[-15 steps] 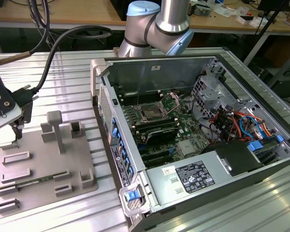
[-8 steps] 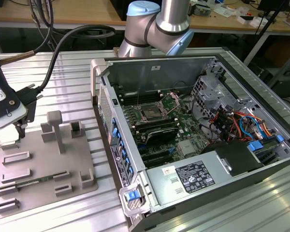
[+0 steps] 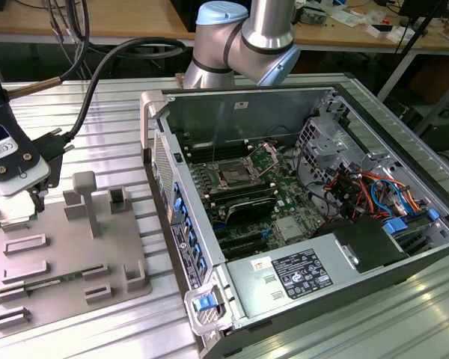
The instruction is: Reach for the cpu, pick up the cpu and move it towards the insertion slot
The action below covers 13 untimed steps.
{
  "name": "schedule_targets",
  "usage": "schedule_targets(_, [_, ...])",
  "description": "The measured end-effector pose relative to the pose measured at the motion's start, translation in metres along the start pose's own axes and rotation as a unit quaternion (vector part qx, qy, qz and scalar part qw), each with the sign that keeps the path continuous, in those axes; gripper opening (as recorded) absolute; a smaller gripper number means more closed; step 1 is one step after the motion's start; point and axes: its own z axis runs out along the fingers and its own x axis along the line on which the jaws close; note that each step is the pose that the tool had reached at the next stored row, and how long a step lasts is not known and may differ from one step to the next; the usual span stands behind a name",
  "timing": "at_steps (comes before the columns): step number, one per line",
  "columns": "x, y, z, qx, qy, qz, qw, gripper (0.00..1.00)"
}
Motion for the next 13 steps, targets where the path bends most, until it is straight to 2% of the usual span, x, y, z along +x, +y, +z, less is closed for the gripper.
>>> schedule_targets(5, [0.0000, -0.0001, -0.0085, 0.0000, 0.0000, 0.000, 1.00000, 0.55])
schedule_targets(13, [-0.0001, -0.0001, -0.0157, 0.0000, 0.0000, 0.000, 1.00000, 0.55])
